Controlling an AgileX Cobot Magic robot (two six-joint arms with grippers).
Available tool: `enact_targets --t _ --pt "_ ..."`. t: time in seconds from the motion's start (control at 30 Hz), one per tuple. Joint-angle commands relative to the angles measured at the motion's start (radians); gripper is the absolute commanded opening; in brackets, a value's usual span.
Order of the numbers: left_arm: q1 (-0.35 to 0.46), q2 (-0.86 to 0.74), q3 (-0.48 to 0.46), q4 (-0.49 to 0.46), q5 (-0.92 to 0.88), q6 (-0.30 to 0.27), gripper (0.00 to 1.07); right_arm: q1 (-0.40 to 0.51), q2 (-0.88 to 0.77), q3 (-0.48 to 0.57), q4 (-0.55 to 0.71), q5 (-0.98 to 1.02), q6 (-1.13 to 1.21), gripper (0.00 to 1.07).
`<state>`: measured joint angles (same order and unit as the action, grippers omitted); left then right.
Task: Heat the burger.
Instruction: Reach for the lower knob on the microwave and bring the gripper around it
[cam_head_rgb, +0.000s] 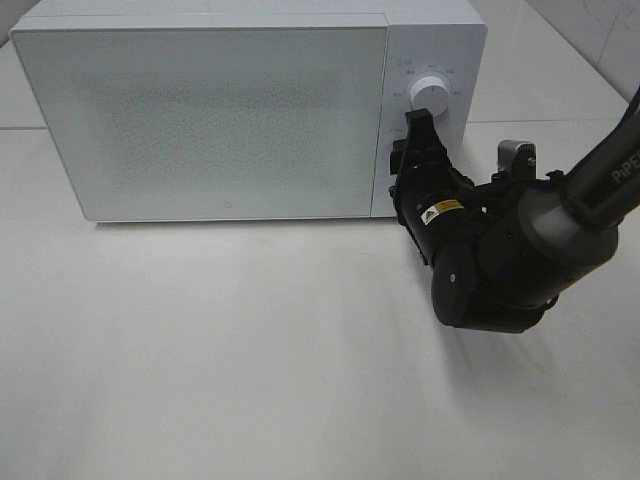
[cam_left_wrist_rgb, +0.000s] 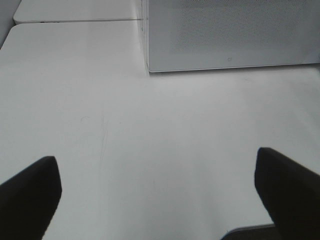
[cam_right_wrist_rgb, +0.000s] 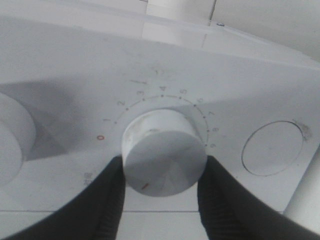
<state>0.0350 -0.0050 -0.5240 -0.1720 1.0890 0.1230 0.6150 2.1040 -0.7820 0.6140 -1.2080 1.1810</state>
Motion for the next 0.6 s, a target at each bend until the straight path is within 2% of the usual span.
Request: enact_targets --t 0.03,0.37,0.6 --pt "-0.001 -0.022 0.003 -0.007 -0.015 -0.001 1.0 0.003 -0.015 -0.037 -0.033 -0.196 0.015 0.35" --pt "-0.001 -0.022 0.003 -0.007 -0.015 -0.001 1.0 0.003 -0.041 -0.036 -0.003 -0.195 0.012 0.52" --pt "-0.001 -0.022 0.003 -0.007 -0.015 -0.001 1.0 0.003 -0.058 -0.036 -0.005 -0.192 0.0 0.53"
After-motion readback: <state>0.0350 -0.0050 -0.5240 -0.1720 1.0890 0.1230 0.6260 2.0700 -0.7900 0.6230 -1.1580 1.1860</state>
